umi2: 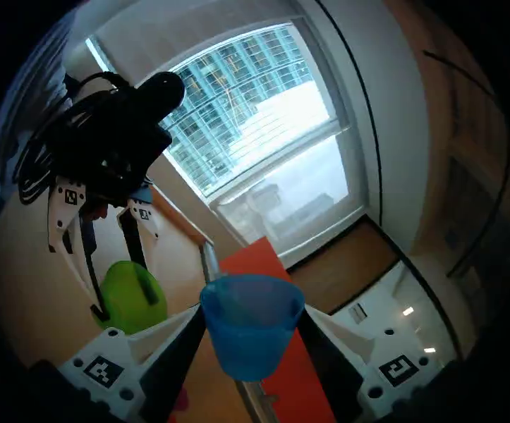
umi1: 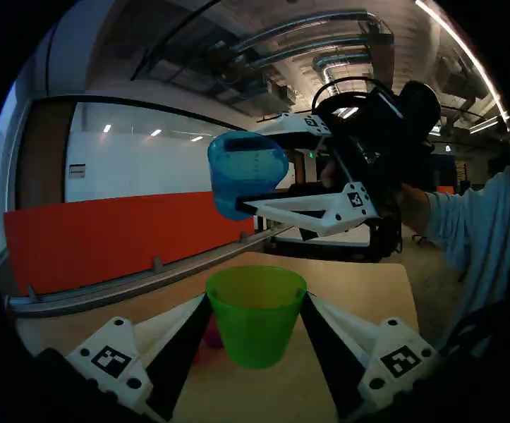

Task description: Pour water

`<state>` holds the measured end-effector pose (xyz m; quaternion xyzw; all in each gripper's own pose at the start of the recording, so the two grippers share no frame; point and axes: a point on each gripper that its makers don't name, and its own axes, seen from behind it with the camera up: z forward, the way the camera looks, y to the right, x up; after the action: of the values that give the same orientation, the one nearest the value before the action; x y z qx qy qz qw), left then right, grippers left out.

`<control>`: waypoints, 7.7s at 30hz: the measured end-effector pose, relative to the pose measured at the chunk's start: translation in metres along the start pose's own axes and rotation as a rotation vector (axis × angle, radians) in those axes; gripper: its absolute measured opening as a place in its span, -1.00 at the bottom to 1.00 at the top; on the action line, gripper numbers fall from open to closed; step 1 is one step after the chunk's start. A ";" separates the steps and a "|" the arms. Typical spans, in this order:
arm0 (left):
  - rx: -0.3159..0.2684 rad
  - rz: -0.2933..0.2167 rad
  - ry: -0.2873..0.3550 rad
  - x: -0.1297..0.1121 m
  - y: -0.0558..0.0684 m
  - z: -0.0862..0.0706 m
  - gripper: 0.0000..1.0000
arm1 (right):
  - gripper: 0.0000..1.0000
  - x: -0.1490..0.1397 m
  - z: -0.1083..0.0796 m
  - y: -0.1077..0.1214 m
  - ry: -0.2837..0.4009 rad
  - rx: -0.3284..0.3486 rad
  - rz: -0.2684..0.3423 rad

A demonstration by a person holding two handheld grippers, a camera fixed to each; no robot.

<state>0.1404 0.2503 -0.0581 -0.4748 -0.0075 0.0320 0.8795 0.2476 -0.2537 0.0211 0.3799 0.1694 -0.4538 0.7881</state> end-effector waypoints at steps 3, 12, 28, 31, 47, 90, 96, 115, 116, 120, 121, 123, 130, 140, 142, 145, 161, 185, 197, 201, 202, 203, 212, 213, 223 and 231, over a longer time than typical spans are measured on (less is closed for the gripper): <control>-0.002 -0.001 0.001 0.001 0.000 0.002 0.74 | 0.79 0.000 0.003 0.002 -0.004 -0.002 -0.028; -0.010 -0.002 0.003 0.003 0.001 0.005 0.73 | 0.79 -0.002 0.007 0.014 -0.013 -0.022 -0.087; -0.015 -0.005 0.004 0.004 0.001 0.006 0.74 | 0.79 -0.007 0.012 0.029 -0.033 -0.048 -0.193; -0.016 -0.004 0.004 0.004 0.002 0.006 0.74 | 0.79 -0.007 0.013 0.031 -0.034 -0.053 -0.212; -0.020 -0.005 0.007 0.005 0.004 0.007 0.74 | 0.79 0.003 0.016 0.044 -0.030 -0.072 -0.293; -0.017 -0.019 0.015 0.007 0.002 0.005 0.74 | 0.79 0.018 0.018 0.068 -0.060 -0.093 -0.567; -0.022 -0.020 0.016 0.007 0.003 0.006 0.74 | 0.79 0.021 0.019 0.069 -0.061 -0.091 -0.604; -0.019 -0.028 0.013 0.005 0.001 0.009 0.73 | 0.79 0.028 0.021 0.055 -0.058 -0.078 -0.731; -0.019 -0.029 0.013 0.005 0.001 0.009 0.73 | 0.79 0.028 0.021 0.054 -0.055 -0.077 -0.729; -0.016 -0.031 0.013 0.003 0.000 0.009 0.73 | 0.79 0.030 0.021 0.053 -0.046 -0.077 -0.704; -0.015 -0.031 0.013 0.003 0.000 0.009 0.74 | 0.79 0.030 0.020 0.055 -0.045 -0.081 -0.692; -0.012 -0.031 0.013 0.003 -0.001 0.009 0.73 | 0.79 0.030 0.020 0.057 -0.042 -0.089 -0.668; -0.005 -0.027 0.015 0.006 -0.004 0.007 0.73 | 0.79 0.026 0.015 0.065 -0.034 -0.121 -0.513; 0.004 -0.018 0.018 0.009 -0.007 0.007 0.73 | 0.79 0.023 0.005 0.069 -0.013 -0.157 -0.175; 0.007 -0.017 0.018 0.010 -0.008 0.007 0.73 | 0.79 0.022 0.002 0.068 -0.012 -0.160 -0.095; 0.012 -0.015 0.019 0.010 -0.009 0.007 0.73 | 0.79 0.021 -0.002 0.065 -0.011 -0.156 0.025; 0.030 -0.006 0.020 0.015 -0.015 0.002 0.73 | 0.79 0.030 -0.018 0.036 0.028 -0.072 0.653; 0.108 0.008 -0.004 0.011 -0.042 -0.008 0.73 | 0.79 -0.003 -0.048 0.014 -0.023 -0.043 0.929; 0.163 0.022 -0.043 0.000 -0.063 -0.017 0.74 | 0.79 -0.038 -0.069 -0.009 -0.044 -0.036 0.942; 0.172 0.016 -0.054 -0.003 -0.067 -0.018 0.74 | 0.80 -0.050 -0.072 -0.022 -0.059 -0.034 0.918; 0.172 0.017 -0.059 -0.005 -0.067 -0.019 0.74 | 0.80 -0.052 -0.073 -0.026 -0.064 -0.028 0.915; 0.173 0.017 -0.064 -0.007 -0.067 -0.019 0.74 | 0.80 -0.054 -0.074 -0.031 -0.069 -0.021 0.912; 0.171 0.018 -0.141 -0.035 -0.068 -0.026 0.74 | 0.81 -0.070 -0.081 -0.072 -0.101 0.046 0.918; 0.170 0.017 -0.151 -0.039 -0.067 -0.027 0.74 | 0.81 -0.072 -0.081 -0.076 -0.106 0.053 0.922; 0.167 0.016 -0.248 -0.077 -0.069 -0.033 0.73 | 0.81 -0.096 -0.084 -0.121 -0.165 0.131 0.946; 0.154 0.006 -0.317 -0.104 -0.071 -0.034 0.74 | 0.82 -0.112 -0.085 -0.151 -0.217 0.193 0.952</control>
<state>0.0415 0.1766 -0.0156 -0.3949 -0.1422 0.1096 0.9010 0.0674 -0.1694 -0.0324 0.4369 -0.1488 -0.0942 0.8821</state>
